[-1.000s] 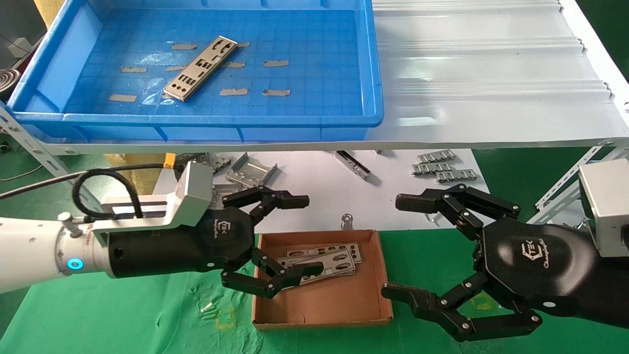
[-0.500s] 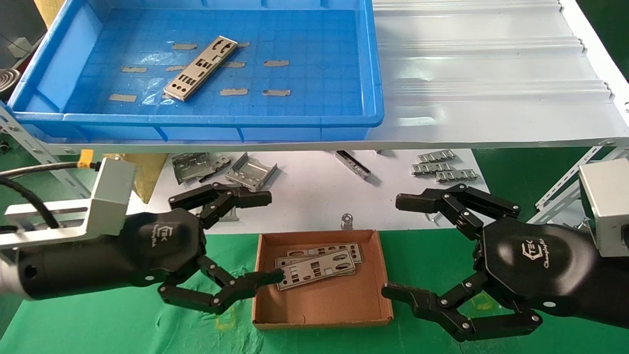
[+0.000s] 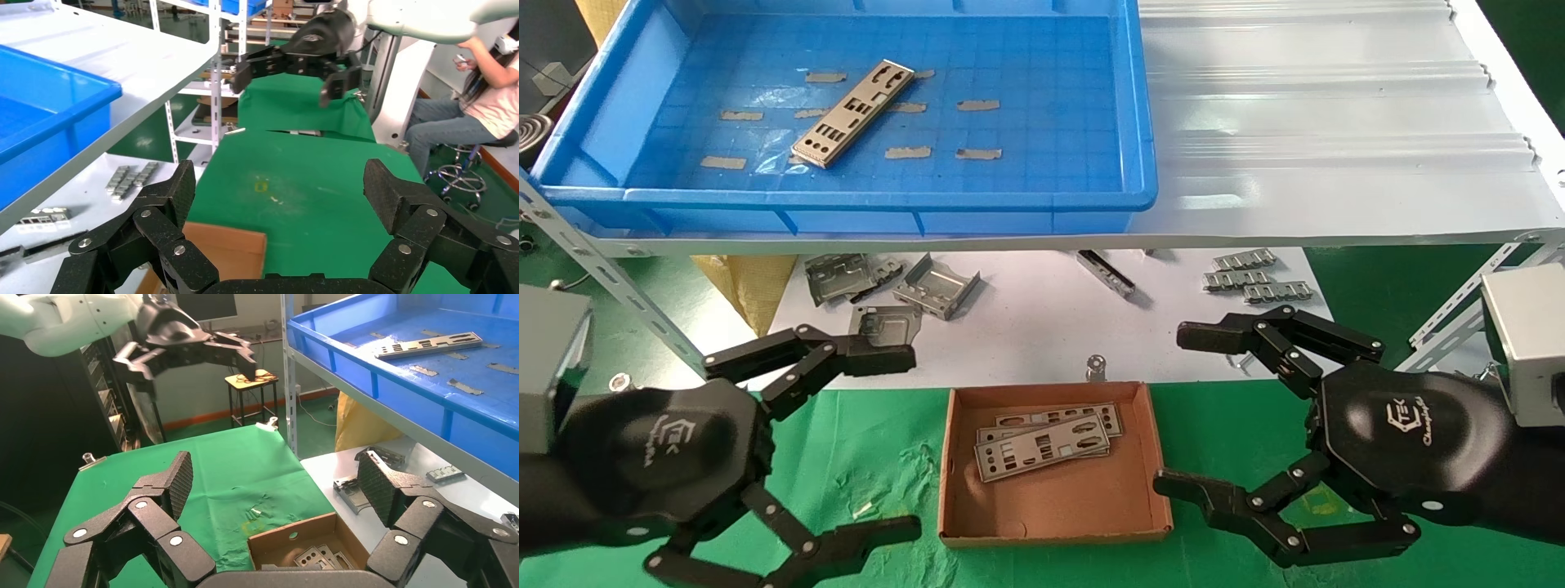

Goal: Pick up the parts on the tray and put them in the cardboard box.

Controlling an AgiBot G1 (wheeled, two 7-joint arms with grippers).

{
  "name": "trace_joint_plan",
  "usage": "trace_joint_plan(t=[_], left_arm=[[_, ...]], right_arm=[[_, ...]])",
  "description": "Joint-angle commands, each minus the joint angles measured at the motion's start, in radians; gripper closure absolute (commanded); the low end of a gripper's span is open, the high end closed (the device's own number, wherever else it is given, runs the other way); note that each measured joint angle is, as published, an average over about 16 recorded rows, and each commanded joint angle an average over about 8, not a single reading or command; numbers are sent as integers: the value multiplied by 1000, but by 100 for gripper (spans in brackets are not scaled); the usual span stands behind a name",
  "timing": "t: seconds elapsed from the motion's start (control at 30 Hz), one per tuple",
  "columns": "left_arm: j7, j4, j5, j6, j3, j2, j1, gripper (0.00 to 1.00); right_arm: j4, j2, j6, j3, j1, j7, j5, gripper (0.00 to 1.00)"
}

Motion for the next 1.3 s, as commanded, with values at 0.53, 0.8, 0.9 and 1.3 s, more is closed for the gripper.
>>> trace_joint_plan(t=[0.53, 0.8, 0.9, 1.3], left_arm=[[-27, -59, -22, 1, -31, -41, 31, 0], [-25, -51, -19, 1, -27, -35, 27, 0], [-24, -49, -18, 1, -25, -34, 25, 0], [-23, -44, -16, 0, -23, -31, 23, 0]], right_arm=[[0, 0, 0, 0, 0, 0, 0, 0], [0, 0, 0, 0, 0, 0, 0, 0], [0, 0, 0, 0, 0, 0, 0, 0], [0, 0, 0, 0, 0, 0, 0, 0]])
